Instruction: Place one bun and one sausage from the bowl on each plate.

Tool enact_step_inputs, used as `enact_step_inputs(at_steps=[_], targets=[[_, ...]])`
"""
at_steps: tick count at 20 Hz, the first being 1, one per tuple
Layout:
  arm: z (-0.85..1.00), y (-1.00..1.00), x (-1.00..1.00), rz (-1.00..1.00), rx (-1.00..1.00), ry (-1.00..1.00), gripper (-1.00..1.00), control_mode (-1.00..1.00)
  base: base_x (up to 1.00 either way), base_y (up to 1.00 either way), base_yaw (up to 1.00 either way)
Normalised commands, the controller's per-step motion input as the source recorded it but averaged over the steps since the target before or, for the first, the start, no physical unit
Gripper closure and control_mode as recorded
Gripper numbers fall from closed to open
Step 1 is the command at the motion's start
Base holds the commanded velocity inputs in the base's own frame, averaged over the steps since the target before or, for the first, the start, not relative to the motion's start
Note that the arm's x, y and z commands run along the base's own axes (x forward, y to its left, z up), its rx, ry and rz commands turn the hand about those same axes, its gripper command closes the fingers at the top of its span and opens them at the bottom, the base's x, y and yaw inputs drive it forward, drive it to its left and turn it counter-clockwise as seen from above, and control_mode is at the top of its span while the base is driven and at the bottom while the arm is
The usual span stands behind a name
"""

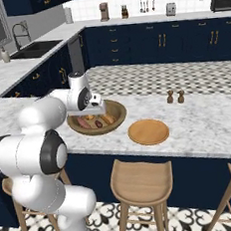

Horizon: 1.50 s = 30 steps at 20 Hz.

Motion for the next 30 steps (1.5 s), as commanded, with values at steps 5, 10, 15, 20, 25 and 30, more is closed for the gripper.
enact_step_inputs(at_steps=[5,10,15,20,25,30], targets=[[-0.41,0.0,0.0,0.0,0.0,0.06,-1.0,-1.0,0.0,0.0,0.0],[-0.17,0.0,0.19,0.0,0.0,0.06,-1.0,-1.0,0.0,0.0,0.0],[-0.03,0.0,0.43,0.01,0.0,0.08,-1.0,-1.0,0.0,0.0,0.0],[-0.29,-0.04,0.3,0.03,0.0,0.07,-1.0,-1.0,0.0,0.0,0.0],[-0.34,-0.1,0.26,0.05,0.0,0.04,-1.0,-1.0,0.0,0.0,0.0],[-0.21,0.0,0.22,0.04,0.0,0.06,-1.0,-1.0,0.0,0.0,0.0]])
